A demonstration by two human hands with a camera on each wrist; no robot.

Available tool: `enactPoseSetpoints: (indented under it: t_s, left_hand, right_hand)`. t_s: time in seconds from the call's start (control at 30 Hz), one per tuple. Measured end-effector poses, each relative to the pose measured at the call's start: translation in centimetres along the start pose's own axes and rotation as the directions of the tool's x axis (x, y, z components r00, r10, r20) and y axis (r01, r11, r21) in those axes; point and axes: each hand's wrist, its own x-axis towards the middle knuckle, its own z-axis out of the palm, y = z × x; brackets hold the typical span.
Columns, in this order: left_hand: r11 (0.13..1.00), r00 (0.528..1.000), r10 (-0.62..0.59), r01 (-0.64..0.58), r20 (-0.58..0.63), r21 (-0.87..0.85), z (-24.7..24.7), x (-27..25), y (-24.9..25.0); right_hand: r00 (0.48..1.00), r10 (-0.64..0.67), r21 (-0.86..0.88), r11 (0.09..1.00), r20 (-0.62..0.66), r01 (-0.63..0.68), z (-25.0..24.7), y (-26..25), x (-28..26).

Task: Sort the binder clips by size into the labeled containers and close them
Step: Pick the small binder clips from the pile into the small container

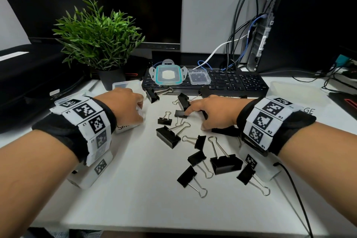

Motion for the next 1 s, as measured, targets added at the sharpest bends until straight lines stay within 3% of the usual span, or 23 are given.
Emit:
enactPoseSetpoints:
  t_s: [0.13, 0.23, 0.33, 0.43, 0.5, 0.57, 0.67, 0.87, 0.93, 1.0]
  left_hand:
    - [1.000, 1.000, 0.020, -0.020, -0.017, -0.001, 0.1, 0.1, 0.2]
    - [0.999, 0.999, 0.040, -0.040, -0.024, -0.010, 0.3, 0.2, 0.1]
    - [0.992, 0.990, 0.125, -0.125, -0.072, 0.007, 0.3, 0.8, 0.8]
    - [0.988, 0.984, 0.148, -0.143, -0.096, 0.053, 0.1, 2.1, 2.1]
    - [0.993, 0.993, 0.103, -0.099, -0.057, 0.067, 0.0, 3.1, 2.8]
    - [0.995, 0.999, 0.046, -0.048, 0.026, 0.090, -0.2, 3.8, 3.3]
    - [0.988, 0.993, 0.023, -0.041, 0.114, 0.152, -0.5, 4.1, 3.8]
    - [0.995, 0.994, 0.104, -0.104, 0.033, 0.005, -1.0, 3.2, 4.5]
    - [0.984, 0.988, 0.151, -0.153, -0.035, -0.086, -0.9, 3.0, 4.4]
    - [0.968, 0.976, 0.192, -0.206, -0.106, -0.143, -0.8, 3.1, 4.1]
  right_hand:
    - [0.997, -0.039, 0.106, 0.994, 0.059, 0.033, -0.2, -0.5, 0.0]
    - [0.997, -0.052, 0.134, 0.989, -0.052, 0.059, -0.4, -0.6, -0.2]
    - [0.967, 0.102, 0.181, 0.982, -0.234, -0.059, -1.0, -0.6, -0.4]
    - [0.869, 0.313, 0.263, 0.939, -0.383, -0.222, -1.2, 0.3, 0.2]
    - [0.843, 0.422, 0.250, 0.902, -0.334, -0.352, -1.2, 0.8, 0.3]
    - [0.850, 0.477, 0.185, 0.877, -0.224, -0.444, -1.1, 1.1, 0.3]
    - [0.877, 0.463, 0.043, 0.886, -0.132, -0.462, -1.0, 1.3, 0.3]
    - [0.924, 0.382, -0.157, 0.911, -0.027, -0.381, -1.1, 1.5, 0.7]
    - [0.941, 0.337, -0.153, 0.930, -0.010, -0.334, -1.2, 1.2, 0.7]
    - [0.959, 0.285, -0.041, 0.958, -0.013, -0.285, -1.3, 1.2, 0.4]
